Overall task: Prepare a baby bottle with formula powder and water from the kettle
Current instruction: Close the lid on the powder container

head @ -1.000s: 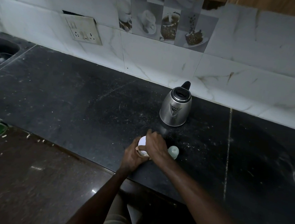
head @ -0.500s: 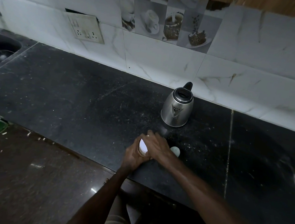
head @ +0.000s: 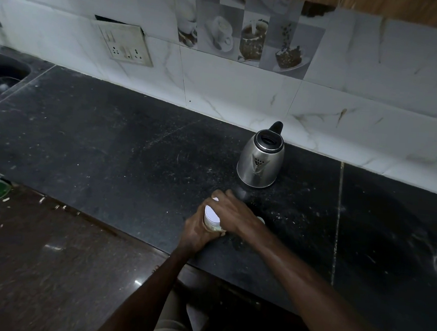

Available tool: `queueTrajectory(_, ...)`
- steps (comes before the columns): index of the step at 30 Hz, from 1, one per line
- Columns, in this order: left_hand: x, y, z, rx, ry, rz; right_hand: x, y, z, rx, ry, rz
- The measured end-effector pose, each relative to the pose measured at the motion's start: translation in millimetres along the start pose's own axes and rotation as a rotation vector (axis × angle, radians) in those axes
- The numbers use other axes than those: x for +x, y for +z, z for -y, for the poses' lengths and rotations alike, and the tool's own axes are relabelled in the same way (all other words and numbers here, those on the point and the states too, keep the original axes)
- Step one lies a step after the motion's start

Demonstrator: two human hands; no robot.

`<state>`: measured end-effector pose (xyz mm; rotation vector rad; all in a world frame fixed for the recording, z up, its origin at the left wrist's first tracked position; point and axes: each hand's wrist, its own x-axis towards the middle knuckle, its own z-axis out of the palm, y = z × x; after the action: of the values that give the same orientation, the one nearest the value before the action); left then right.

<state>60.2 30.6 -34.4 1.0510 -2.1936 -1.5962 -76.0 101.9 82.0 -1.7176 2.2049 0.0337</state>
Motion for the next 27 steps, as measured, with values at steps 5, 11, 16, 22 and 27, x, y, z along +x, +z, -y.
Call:
queueTrajectory(5,0.5,0.3,-2.5,0.041,-0.006,0.016,0.8,-0.3,2.0,-0.005,0.068,0.032)
queueTrajectory(11,-3.4,-0.9,-7.3,0.019,0.013,0.036,-0.5,5.2,8.8,-0.001,0.161,0.003)
queueTrajectory(16,-4.8,-2.8,-7.2,-0.007,0.008,0.036,1.7,7.8,15.7,-0.001,0.310,-0.064)
queueTrajectory(22,-2.9,-4.5,-9.8,0.008,-0.013,0.075,3.3,4.3,21.6,-0.031,0.438,-0.032)
queueTrajectory(27,-1.2,-3.0,-6.7,-0.018,-0.001,0.086,3.4,-6.4,22.4,0.007,0.242,0.028)
